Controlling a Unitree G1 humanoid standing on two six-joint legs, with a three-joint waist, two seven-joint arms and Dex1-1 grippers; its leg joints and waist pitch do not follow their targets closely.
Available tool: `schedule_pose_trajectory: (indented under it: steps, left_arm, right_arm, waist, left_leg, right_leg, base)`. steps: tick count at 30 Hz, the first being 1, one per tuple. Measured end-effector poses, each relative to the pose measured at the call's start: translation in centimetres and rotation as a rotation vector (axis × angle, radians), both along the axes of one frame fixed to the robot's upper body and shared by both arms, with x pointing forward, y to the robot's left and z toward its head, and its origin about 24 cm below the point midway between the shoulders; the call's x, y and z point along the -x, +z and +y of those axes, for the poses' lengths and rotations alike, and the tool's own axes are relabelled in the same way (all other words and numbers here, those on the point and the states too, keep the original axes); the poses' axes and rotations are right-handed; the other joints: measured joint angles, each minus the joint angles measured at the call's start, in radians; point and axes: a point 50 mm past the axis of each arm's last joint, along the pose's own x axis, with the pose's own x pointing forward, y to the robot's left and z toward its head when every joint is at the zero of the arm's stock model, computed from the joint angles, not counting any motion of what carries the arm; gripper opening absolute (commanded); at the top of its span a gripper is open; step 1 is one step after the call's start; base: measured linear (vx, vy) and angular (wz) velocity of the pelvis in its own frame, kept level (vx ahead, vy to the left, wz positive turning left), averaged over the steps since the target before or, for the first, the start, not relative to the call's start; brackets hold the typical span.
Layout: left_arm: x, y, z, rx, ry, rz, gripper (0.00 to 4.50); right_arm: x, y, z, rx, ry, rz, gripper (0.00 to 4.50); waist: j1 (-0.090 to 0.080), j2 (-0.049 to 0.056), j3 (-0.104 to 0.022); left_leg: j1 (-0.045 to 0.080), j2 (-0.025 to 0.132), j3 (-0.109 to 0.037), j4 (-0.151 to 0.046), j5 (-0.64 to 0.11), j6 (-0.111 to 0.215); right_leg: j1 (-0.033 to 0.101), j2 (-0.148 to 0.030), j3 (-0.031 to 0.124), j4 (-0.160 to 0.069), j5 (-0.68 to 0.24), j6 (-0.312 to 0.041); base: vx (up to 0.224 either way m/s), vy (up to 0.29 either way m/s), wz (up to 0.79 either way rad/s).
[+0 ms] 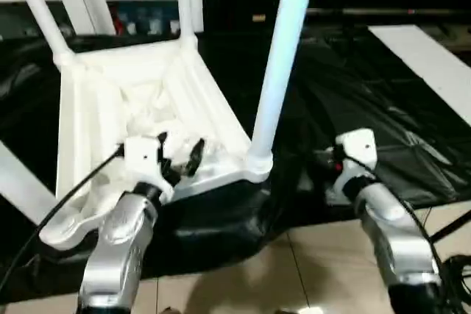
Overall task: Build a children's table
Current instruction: Rotate table base
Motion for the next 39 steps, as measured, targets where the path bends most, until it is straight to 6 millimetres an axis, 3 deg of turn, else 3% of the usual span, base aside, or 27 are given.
schedule_pose_trajectory:
  steps: [2, 4, 6, 8, 10, 14, 19, 20, 21, 23, 24, 26, 30, 35, 38, 39]
  left_arm:
    - [0.1, -0.2, 0.3, -0.022, 0.026, 0.008, 4.43]
    - [0.1, -0.2, 0.9, -0.031, 0.08, 0.008, 4.43]
    - [0.1, -0.2, 1.3, -0.035, 0.122, 0.008, 4.43]
    - [0.1, -0.3, 0.9, -0.037, 0.117, 0.012, 4.43]
    - [0.5, -0.4, 0.0, -0.03, 0.089, 0.012, 4.43]
    - [1.2, -0.4, -0.1, -0.02, 0.093, 0.008, 4.43]
    - [1.6, -0.8, -0.3, -0.028, 0.096, 0.022, 4.43]
    - [1.7, -0.8, -0.3, -0.03, 0.096, 0.024, 4.43]
    - [1.7, -0.8, -0.5, -0.035, 0.089, 0.023, 4.43]
    - [1.9, -0.9, -0.8, -0.034, 0.076, 0.023, 4.43]
    - [2.1, -1.1, -0.8, -0.035, 0.076, 0.033, 4.43]
    - [2.2, -1.2, -0.6, -0.04, 0.082, 0.038, 4.43]
    - [2.3, -1.2, -0.4, -0.044, 0.086, 0.037, 4.43]
    - [2.4, -1.3, -0.5, -0.045, 0.075, 0.042, 4.43]
    - [2.6, -1.5, -0.5, -0.044, 0.076, 0.051, 4.43]
    - [2.8, -1.7, -0.4, -0.044, 0.077, 0.058, 4.43]
  right_arm:
    - [0.1, -0.1, 0.5, -0.008, 0.012, -0.007, 3.32]
    - [0.6, -0.5, 1.2, -0.033, 0.018, 0.002, 3.32]
    - [1.2, -0.8, 1.9, -0.051, 0.031, 0.015, 3.32]
    - [1.7, -1.0, 1.6, -0.045, 0.022, 0.033, 3.32]
    - [1.9, -1.2, 1.2, -0.03, 0.013, 0.057, 3.32]
    - [2.1, -0.9, 1.0, -0.011, 0.02, 0.05, 3.32]
    - [2.2, -1.1, 1.3, -0.008, 0.053, 0.066, 3.32]
    - [2.2, -1.1, 1.3, -0.005, 0.052, 0.073, 3.32]
    - [2.2, -1.2, 1.1, 0.001, 0.044, 0.076, 3.32]
    - [2.2, -1.2, 0.9, 0.004, 0.031, 0.076, 3.32]
    - [2.1, -1.1, 1.0, -0.01, 0.021, 0.073, 3.32]
    - [2.1, -1.1, 1.2, -0.017, 0.022, 0.072, 3.32]
    - [2.1, -1.1, 1.2, -0.011, 0.022, 0.072, 3.32]
    - [2.1, -1.0, 0.8, 0.032, 0.029, 0.065, 3.32]
    - [2.1, -1.1, 0.8, 0.036, 0.027, 0.067, 3.32]
    - [2.2, -1.2, 0.8, 0.036, 0.027, 0.068, 3.32]
  waist:
    - [-0.009, 0.003, 0.001]
    - [-0.019, 0.011, 0.001]
    - [-0.024, 0.002, -0.004]
    - [-0.011, 0.003, -0.004]
    - [0.001, 0.003, -0.004]
    - [0.016, 0.004, -0.004]
    - [0.021, 0.003, -0.005]
    - [0.021, 0.002, -0.004]
    - [0.012, 0.005, -0.003]
    - [0.009, 0.005, -0.003]
    - [0.013, 0.005, -0.004]
    - [0.022, 0.005, -0.003]
    - [0.022, 0.004, -0.003]
    - [0.017, 0.003, -0.002]
    - [0.013, 0.003, 0.001]
    - [0.008, 0.007, 0.003]
  left_leg:
    - [0.001, 0.009, -0.003, -0.004, 0.001, -0.002]
    - [0.002, 0.032, -0.006, -0.008, 0.012, -0.005]
    - [0.0, 0.042, 0.0, -0.007, 0.015, -0.003]
    - [-0.013, 0.028, -0.002, 0.002, -0.009, 0.039]
    - [-0.01, 0.009, -0.013, -0.006, -0.007, 0.033]
    - [-0.006, 0.015, -0.023, -0.013, 0.014, -0.011]
    - [-0.004, 0.016, -0.022, -0.013, 0.015, -0.014]
    - [-0.011, 0.012, -0.027, -0.014, 0.015, -0.013]
    - [-0.022, 0.001, -0.052, -0.014, 0.019, -0.007]
    - [-0.029, -0.006, -0.065, -0.014, 0.029, 0.009]
    - [-0.018, 0.005, -0.045, -0.012, 0.03, 0.01]
    - [-0.013, 0.006, -0.03, -0.014, 0.026, 0.004]
    - [-0.002, 0.005, -0.006, -0.017, 0.026, 0.004]
    - [0.004, 0.004, 0.0, -0.018, 0.025, 0.005]
    - [0.029, 0.004, 0.001, -0.024, 0.013, 0.004]
    - [0.043, 0.005, -0.002, -0.024, 0.001, 0.004]
  right_leg:
    - [0.008, 0.007, -0.007, -0.013, 0.009, -0.01]
    - [0.012, 0.011, -0.034, -0.013, 0.006, -0.039]
    - [0.008, 0.015, -0.051, -0.002, -0.002, -0.052]
    - [0.003, 0.017, -0.051, -0.002, -0.003, -0.047]
    - [0.003, 0.02, -0.051, -0.002, -0.008, -0.039]
    - [0.006, 0.029, -0.051, -0.004, -0.007, -0.037]
    - [0.01, 0.027, -0.046, -0.019, 0.005, -0.032]
    - [0.013, 0.022, -0.051, -0.021, 0.009, -0.034]
    - [0.02, 0.008, -0.077, -0.027, 0.008, -0.033]
    - [0.029, -0.004, -0.101, -0.03, 0.006, -0.032]
    - [0.032, -0.004, -0.096, -0.03, 0.005, -0.03]
    - [0.034, -0.004, -0.083, -0.029, 0.004, -0.027]
    - [0.036, -0.004, -0.055, -0.028, 0.005, -0.012]
    - [0.036, -0.004, -0.049, -0.029, 0.007, -0.006]
    - [0.051, -0.003, -0.053, -0.039, 0.005, -0.005]
    - [0.067, -0.002, -0.062, -0.053, 0.005, -0.005]
  base:
    - [0.0, 0.0, 0.0]
    - [0.02, -0.08, 0.06]
    - [0.024, -0.098, 0.04]
    - [0.013, -0.102, 0.03]
    - [-0.002, -0.08, -0.02]
    - [-0.002, -0.016, -0.01]
    - [0.0, 0.0, 0.0]
    - [0.0, 0.0, 0.0]
    - [-0.024, 0.03, 0.33]
    - [-0.01, 0.018, 0.42]
    - [0.011, 0.02, 0.28]
    - [0.002, 0.018, 0.15]
    - [0.0, 0.0, 0.0]
    - [0.0, 0.0, 0.0]
    - [0.0, 0.0, 0.0]
    - [0.0, 0.0, 0.0]
